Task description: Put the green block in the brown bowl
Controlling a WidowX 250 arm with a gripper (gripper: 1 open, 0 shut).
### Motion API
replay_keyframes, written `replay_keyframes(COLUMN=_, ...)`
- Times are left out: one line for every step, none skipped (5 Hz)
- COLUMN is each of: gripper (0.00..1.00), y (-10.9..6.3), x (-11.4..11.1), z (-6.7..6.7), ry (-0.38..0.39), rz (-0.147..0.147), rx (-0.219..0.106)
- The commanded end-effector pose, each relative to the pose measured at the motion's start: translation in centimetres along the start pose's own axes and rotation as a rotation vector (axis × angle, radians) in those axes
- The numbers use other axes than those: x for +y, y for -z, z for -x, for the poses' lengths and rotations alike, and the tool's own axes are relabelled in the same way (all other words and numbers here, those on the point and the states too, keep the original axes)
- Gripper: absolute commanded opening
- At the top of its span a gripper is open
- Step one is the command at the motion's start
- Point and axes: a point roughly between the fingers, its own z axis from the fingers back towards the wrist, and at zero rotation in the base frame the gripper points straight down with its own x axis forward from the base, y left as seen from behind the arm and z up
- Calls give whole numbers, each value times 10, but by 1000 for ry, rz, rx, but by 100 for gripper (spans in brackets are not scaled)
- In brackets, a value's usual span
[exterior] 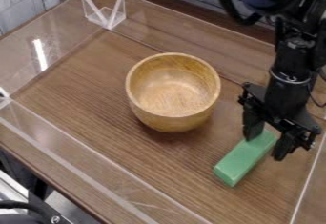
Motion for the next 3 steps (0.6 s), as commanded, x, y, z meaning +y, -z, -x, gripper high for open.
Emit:
replay_keyframes(gripper=100, y=31, x=12, z=11, ry=1, rz=6, rx=106)
replay_keyframes(gripper=100, y=33, x=13, z=13, ry=-1, rz=7, rx=106)
replay_keyframes(gripper=100, y=35, x=14, z=15, ry=-3, rz=7, rx=107)
